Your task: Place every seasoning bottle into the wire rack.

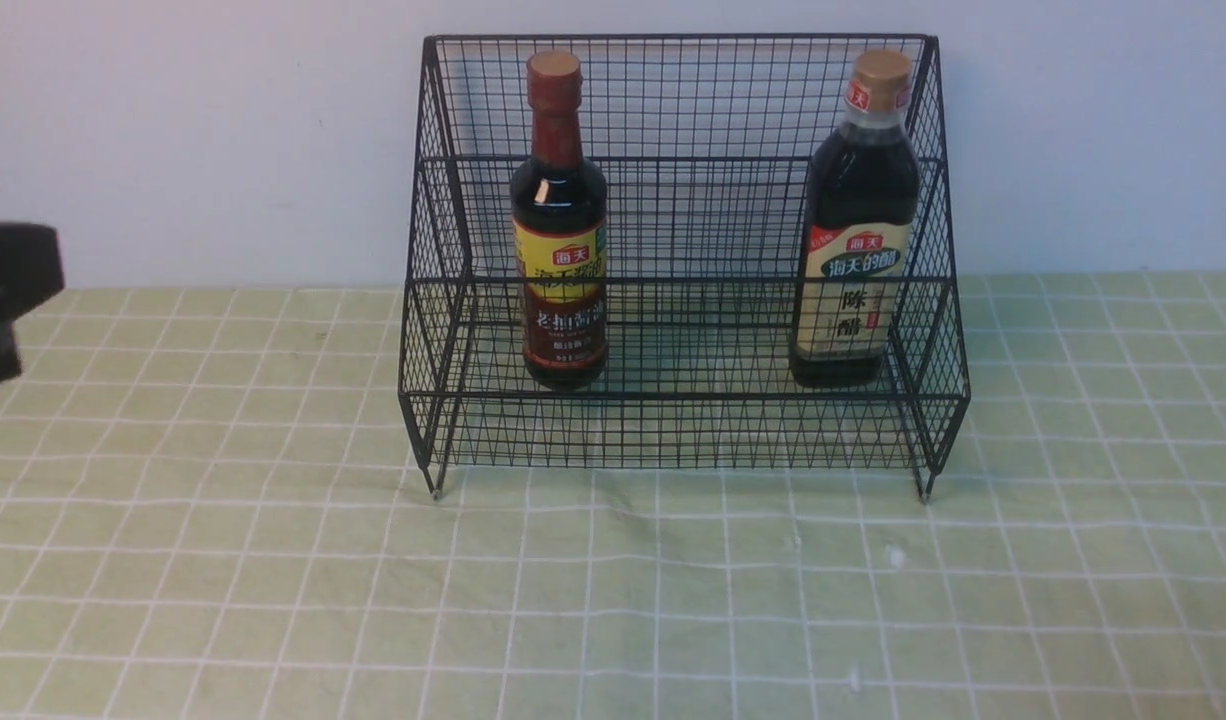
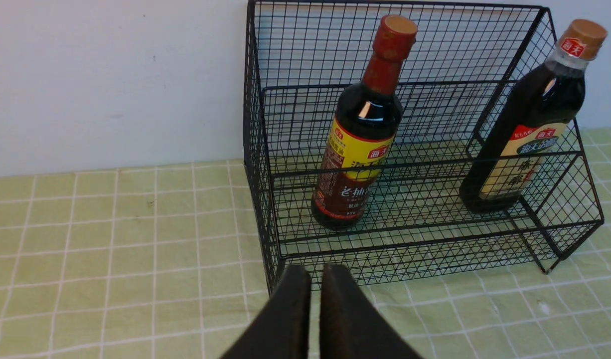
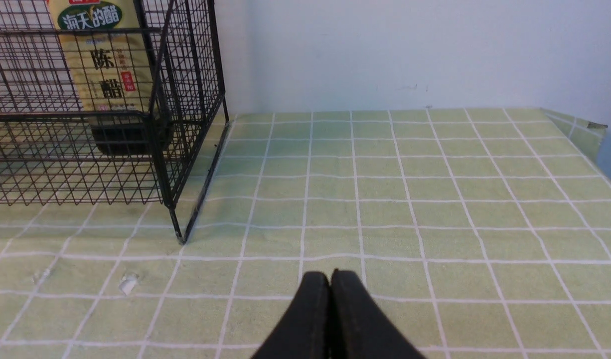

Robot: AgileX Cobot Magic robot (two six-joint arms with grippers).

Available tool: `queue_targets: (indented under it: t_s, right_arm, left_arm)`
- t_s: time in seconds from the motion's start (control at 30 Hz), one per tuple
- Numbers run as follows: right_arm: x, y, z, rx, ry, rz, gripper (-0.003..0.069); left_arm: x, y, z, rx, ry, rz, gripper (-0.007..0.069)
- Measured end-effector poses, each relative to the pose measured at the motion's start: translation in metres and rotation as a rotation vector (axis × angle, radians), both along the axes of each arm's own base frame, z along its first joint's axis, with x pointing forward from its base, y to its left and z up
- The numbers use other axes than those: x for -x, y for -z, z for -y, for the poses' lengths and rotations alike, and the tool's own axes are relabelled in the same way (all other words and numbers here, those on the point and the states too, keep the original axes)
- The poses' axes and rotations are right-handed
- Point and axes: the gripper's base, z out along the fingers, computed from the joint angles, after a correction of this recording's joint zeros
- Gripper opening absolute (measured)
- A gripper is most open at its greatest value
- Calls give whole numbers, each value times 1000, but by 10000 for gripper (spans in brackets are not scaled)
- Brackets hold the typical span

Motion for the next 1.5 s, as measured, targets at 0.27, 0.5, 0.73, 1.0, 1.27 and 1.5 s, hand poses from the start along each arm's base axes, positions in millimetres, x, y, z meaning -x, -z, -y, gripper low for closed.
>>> queue_targets:
  t_s: [0.27,0.5,0.73,1.0,1.27,1.5]
  right_arm:
    - [0,0,0,0,0,0,-15]
    - [0,0,0,0,0,0,-15]
    - [0,0,0,0,0,0,-15]
    - [0,0,0,0,0,0,-15]
    - [0,0,0,0,0,-1,-15]
    - [0,0,0,0,0,-1,-15]
  left_arm:
    - [36,2,-9,5,5,34,17]
    - [39,3,-10,-21,14,55,17]
    - [47,36,-16,-46,-27,201,17]
    - [60,153,-29,-70,-187,214,17]
    - [65,234,-30,-110,-185,89,17]
    - [65,234,-31,-125,-187,98,17]
